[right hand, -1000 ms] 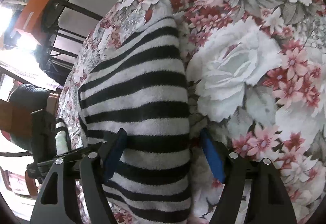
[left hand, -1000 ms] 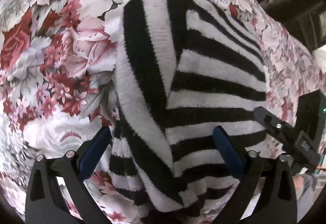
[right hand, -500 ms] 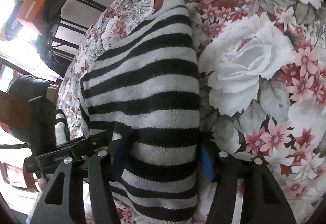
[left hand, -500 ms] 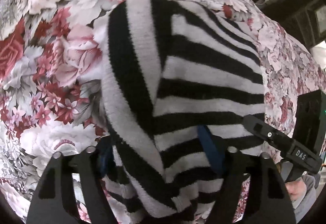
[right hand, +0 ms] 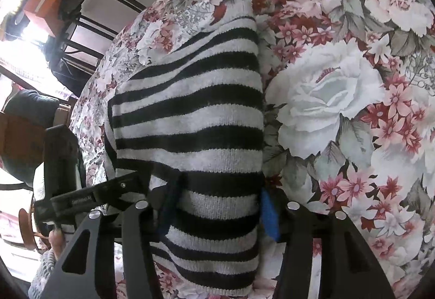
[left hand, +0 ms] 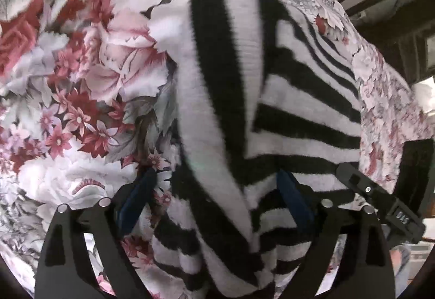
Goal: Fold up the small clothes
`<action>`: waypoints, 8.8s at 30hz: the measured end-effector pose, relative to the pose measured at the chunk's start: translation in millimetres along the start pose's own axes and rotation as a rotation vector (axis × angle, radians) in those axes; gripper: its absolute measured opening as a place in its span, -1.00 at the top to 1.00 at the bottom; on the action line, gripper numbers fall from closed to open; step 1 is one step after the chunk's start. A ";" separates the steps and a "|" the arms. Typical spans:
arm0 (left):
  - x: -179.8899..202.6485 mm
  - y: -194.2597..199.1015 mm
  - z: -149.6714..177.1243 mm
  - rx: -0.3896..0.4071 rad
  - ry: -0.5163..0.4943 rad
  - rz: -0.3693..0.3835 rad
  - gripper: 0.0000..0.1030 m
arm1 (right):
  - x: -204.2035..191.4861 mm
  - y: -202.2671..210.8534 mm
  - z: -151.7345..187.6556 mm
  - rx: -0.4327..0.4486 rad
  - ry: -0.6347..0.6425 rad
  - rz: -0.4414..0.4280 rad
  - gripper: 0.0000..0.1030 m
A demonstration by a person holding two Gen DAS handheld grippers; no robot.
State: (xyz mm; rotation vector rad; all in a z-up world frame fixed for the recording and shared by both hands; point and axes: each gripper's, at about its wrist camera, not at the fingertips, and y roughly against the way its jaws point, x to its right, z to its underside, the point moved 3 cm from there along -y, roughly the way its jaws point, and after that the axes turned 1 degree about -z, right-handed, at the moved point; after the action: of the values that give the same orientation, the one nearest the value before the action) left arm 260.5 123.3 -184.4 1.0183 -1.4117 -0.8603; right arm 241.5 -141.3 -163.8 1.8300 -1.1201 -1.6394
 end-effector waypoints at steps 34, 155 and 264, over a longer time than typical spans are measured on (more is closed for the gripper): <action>256.6 -10.9 55.9 0.070 -0.429 -0.073 0.30 | 112.4 199.8 27.8 0.278 -0.045 0.226 0.14; 561.0 13.0 224.2 0.301 -0.755 -0.239 -0.91 | 238.2 466.3 188.4 0.574 -0.440 0.848 -0.93; 565.7 17.0 223.6 0.313 -0.762 -0.263 -0.91 | 243.3 457.8 181.8 0.525 -0.443 0.817 -0.93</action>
State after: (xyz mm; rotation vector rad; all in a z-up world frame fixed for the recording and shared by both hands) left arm 43.4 -409.3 14.3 1.1884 -2.1307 -1.3371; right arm -66.7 -564.0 4.0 0.9706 -2.2770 -1.3169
